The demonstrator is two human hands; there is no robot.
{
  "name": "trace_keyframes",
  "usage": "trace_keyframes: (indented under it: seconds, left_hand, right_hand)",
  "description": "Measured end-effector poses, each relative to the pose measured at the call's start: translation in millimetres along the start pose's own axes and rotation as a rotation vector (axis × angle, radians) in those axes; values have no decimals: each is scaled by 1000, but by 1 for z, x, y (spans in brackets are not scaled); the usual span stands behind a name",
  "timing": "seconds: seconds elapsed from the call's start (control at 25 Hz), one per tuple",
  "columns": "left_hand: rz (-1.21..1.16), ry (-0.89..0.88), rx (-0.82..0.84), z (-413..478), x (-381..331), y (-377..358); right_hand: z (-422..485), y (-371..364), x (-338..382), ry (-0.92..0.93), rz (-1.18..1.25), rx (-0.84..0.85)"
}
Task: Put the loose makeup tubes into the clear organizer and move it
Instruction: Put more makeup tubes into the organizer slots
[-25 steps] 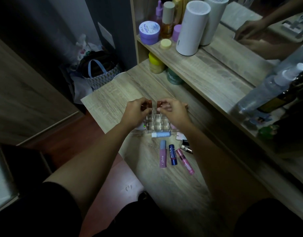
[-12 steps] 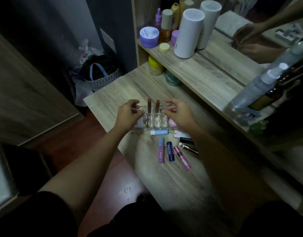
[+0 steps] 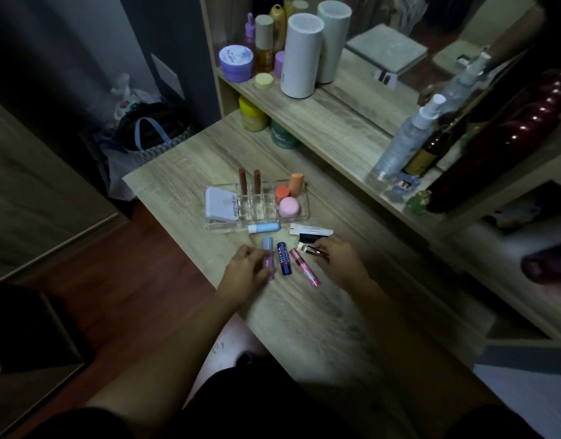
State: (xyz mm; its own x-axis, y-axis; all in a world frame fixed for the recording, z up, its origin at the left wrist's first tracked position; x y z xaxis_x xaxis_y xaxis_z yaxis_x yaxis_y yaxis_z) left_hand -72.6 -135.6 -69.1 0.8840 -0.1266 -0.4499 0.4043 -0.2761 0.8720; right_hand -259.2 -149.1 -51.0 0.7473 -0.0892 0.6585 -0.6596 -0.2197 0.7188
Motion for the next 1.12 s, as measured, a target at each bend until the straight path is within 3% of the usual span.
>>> trace_keyframes:
  seconds: [0.24, 0.44, 0.52, 0.64, 0.76, 0.92, 1.12]
  left_hand:
    - [76, 85, 63, 8, 1, -6]
    - [42, 154, 12, 15, 0, 3]
    - [-55, 217, -18, 13, 10, 9]
    - [-303, 314, -94, 11, 26, 28]
    - [-438, 374, -200, 24, 37, 60]
    - [-463, 402, -402, 44, 49, 105]
    - [-444, 415, -429, 62, 52, 110]
  right_hand:
    - [1, -14, -2, -55, -75, 9]
    - [-2, -12, -9, -82, -66, -27]
    - [-8, -4, -7, -80, 34, -94]
    - [-9, 16, 10, -73, 421, -219]
    - [15, 27, 44, -40, 731, -215]
    - [53, 39, 81, 30, 794, -305]
    - [82, 31, 86, 36, 744, -367]
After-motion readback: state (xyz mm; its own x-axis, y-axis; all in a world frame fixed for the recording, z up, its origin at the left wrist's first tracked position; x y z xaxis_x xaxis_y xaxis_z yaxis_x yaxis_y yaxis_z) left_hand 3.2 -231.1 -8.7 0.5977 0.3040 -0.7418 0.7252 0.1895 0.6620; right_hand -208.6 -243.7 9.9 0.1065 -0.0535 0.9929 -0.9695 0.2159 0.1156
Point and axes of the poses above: each hand's wrist, its own z-axis towards the middle knuckle, its own y-axis out of the back of the hand, x = y × z, the point moved 10 cm from there along z, towards the middle knuckle, and after that the axes turned 14 degrees about z, right-handed, at the moved point
